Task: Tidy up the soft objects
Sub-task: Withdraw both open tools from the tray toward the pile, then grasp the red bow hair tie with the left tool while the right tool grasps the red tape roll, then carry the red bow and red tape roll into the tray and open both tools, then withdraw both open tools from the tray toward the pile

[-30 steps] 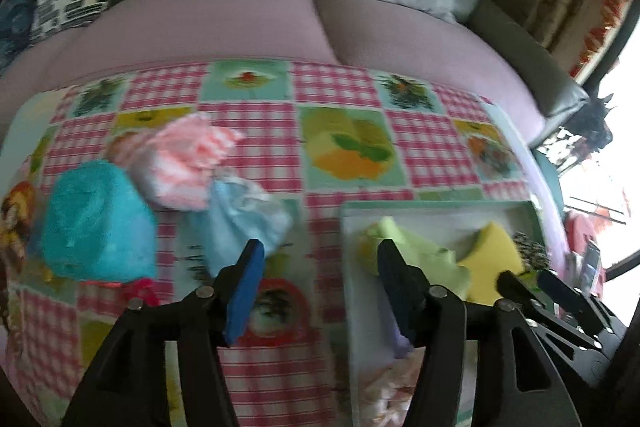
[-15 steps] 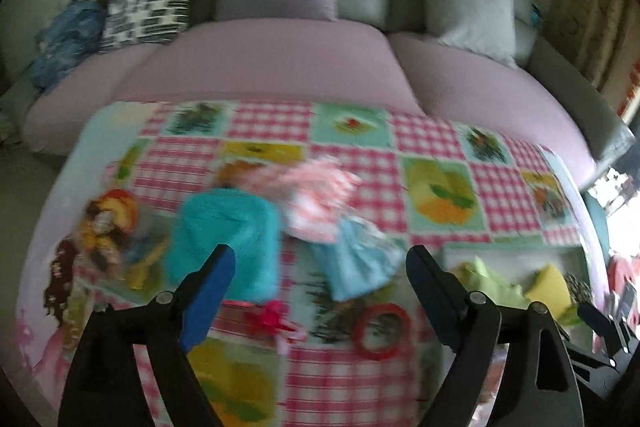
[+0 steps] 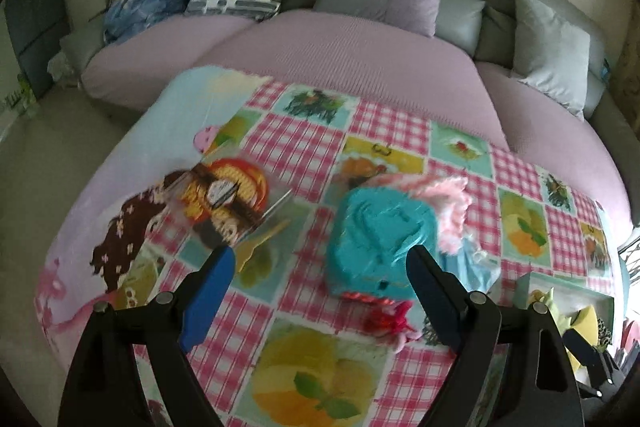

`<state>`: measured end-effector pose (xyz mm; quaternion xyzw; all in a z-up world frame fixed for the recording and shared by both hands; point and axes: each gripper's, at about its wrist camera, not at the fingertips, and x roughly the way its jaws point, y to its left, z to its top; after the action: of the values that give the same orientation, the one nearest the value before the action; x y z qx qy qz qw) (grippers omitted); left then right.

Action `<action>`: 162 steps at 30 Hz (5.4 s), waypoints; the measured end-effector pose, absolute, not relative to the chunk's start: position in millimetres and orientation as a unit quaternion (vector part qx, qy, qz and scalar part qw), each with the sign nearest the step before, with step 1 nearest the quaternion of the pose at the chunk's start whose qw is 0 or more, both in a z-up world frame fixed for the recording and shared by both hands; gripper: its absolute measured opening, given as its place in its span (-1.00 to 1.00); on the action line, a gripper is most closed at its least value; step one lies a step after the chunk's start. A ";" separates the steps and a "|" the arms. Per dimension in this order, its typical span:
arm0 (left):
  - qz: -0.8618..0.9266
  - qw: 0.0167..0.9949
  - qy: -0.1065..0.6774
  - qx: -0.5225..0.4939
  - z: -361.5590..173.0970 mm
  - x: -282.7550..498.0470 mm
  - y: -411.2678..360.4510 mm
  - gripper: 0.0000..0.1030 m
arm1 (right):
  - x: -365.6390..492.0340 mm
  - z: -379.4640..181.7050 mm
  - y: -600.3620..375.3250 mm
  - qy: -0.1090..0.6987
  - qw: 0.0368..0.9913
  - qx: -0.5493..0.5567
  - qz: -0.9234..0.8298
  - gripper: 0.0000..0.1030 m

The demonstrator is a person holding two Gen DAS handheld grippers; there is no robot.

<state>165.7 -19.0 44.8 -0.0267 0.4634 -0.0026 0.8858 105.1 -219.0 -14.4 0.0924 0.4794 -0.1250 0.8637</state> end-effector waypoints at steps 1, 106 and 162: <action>-0.003 0.882 0.471 -0.030 40.2 165.7 -16.1 0.71 | 107.6 -17.5 -213.4 0.483 0.863 0.087 -0.120 0.73; -0.275 0.847 0.455 -0.011 50.8 110.6 -167.3 -0.36 | 42.0 25.0 -292.2 0.434 0.856 0.083 -0.269 0.11; -0.296 0.817 0.494 0.032 26.7 108.4 -215.2 0.14 | -1.6 16.3 -341.6 0.459 0.817 0.113 -0.330 0.31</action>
<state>108.4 -215.2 26.7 0.0318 0.4938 -0.2965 0.8169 -1.6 -341.6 16.3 0.1125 0.4588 -0.3302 0.8172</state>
